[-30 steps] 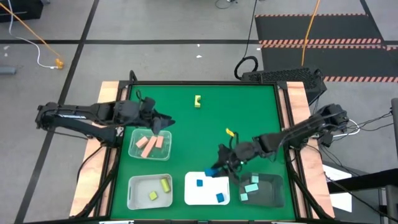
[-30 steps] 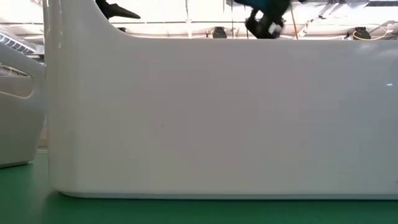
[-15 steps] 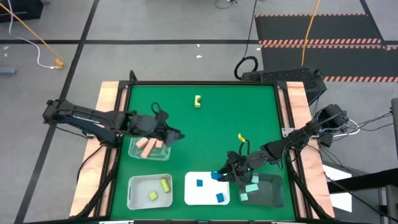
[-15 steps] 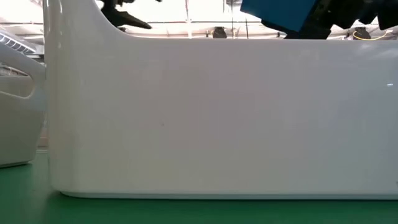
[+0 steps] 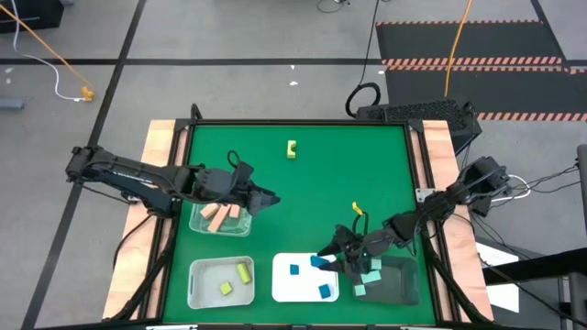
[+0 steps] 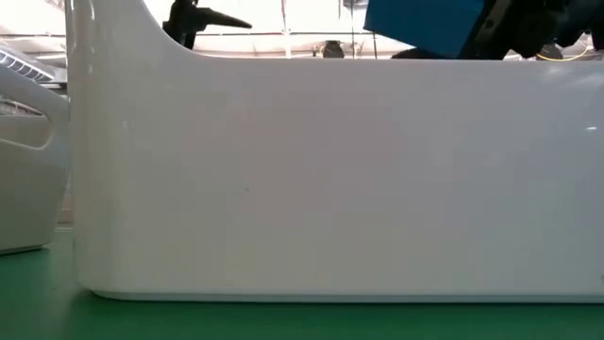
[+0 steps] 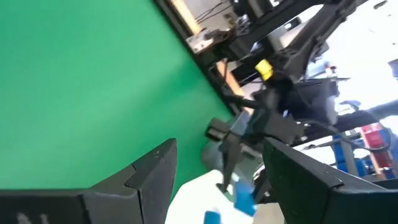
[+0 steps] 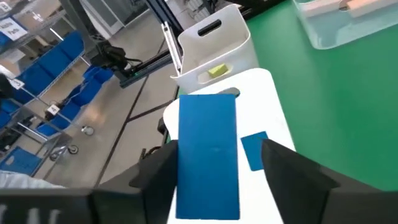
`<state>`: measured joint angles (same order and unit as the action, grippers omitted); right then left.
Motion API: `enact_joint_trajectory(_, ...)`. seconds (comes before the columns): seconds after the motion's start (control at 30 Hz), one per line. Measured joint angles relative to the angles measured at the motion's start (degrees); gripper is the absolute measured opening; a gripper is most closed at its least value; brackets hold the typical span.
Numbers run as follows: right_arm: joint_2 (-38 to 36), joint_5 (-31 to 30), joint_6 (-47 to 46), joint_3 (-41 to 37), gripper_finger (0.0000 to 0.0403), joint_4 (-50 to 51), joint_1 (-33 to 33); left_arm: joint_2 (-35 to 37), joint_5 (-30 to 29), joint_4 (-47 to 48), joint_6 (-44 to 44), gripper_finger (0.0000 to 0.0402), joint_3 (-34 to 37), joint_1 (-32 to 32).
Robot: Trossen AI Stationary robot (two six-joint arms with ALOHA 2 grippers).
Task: Sort & place blocks by color
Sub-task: Put the blue block into the white bin, then put the green block into the gray bin
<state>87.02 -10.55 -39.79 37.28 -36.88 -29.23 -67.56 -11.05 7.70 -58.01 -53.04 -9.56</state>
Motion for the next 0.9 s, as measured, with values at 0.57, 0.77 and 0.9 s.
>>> enact_joint_trajectory(0.57, 0.9, 4.2, 7.4, 0.1, 0.0241, -13.3, 0.0, -0.1, 0.0, -1.9, 2.7, 0.0237, 0.0, 0.5)
enact_joint_trajectory(0.77, -0.9, 1.2, 7.5, 0.1, 0.024, -12.0, 4.9, -0.1, 0.0, -1.9, 7.7, 0.0237, 0.0, 0.5)
enact_joint_trajectory(0.9, -2.9, 1.3, 4.6, 0.1, 0.024, -6.4, 10.0, -0.1, 0.0, -1.9, 12.8, 0.0237, 0.0, 0.5)
